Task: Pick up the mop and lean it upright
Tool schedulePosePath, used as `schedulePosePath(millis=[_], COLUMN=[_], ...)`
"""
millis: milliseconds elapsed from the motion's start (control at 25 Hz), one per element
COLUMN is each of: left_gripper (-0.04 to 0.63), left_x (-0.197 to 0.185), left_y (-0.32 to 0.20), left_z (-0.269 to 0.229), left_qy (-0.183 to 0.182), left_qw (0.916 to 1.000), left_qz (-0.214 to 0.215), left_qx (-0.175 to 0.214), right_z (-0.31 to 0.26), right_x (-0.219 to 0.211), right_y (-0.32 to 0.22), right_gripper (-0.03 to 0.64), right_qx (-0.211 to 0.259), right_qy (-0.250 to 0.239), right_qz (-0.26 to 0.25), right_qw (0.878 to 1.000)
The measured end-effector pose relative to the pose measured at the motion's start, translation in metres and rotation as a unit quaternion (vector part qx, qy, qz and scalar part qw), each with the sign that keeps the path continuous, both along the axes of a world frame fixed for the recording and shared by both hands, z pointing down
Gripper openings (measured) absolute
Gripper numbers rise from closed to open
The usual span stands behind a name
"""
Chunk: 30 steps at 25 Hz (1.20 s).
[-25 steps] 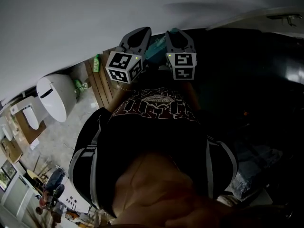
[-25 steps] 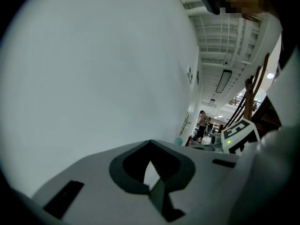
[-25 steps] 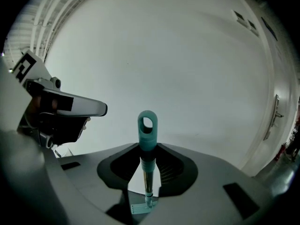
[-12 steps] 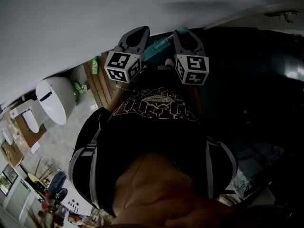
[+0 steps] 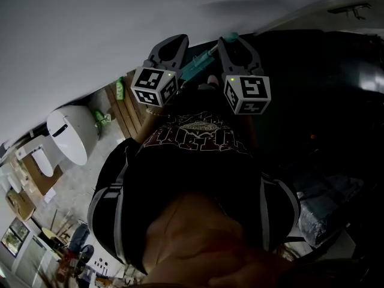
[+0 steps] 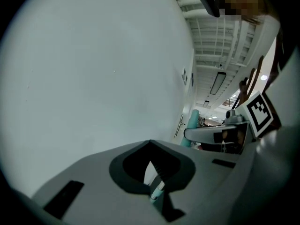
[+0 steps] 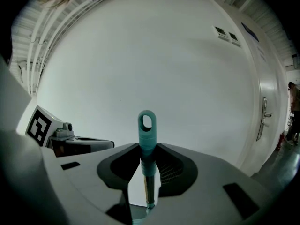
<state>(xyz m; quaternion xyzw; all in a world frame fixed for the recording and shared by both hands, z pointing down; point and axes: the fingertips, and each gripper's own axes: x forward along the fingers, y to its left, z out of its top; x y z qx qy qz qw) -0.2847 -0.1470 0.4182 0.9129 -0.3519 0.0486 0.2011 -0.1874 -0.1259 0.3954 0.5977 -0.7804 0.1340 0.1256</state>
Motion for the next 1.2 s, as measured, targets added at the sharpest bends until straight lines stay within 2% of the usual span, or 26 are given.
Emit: schedulePosePath(millis=[280,720,1000,1200], left_gripper=[0.037,0.037,0.037,0.037], left_x=[0.007,0.019,0.047,0.085], left_y=[0.002,0.004,-0.002,-0.004], left_z=[-0.003,-0.003,-0.009,-0.015], left_qy=[0.004,0.006,0.001,-0.001], left_qw=[0.9998,0.9995,0.9995,0.9994], left_qz=[0.009,0.027,0.029,0.028], left_qx=[0.015,0.012,0.016,0.021], right_z=[-0.001,-0.003,-0.007,-0.012], right_x=[0.005,0.018,0.042,0.07], right_y=[0.003,0.005,-0.002,-0.003], right_gripper=[0.117,0.117,0.117,0.117], right_qx=[0.003,0.012,0.016,0.017], right_qy=[0.004,0.006,-0.002,-0.011], right_qz=[0.007,0.019,0.014,0.004], right_qw=[1.0,1.0,1.0,1.0])
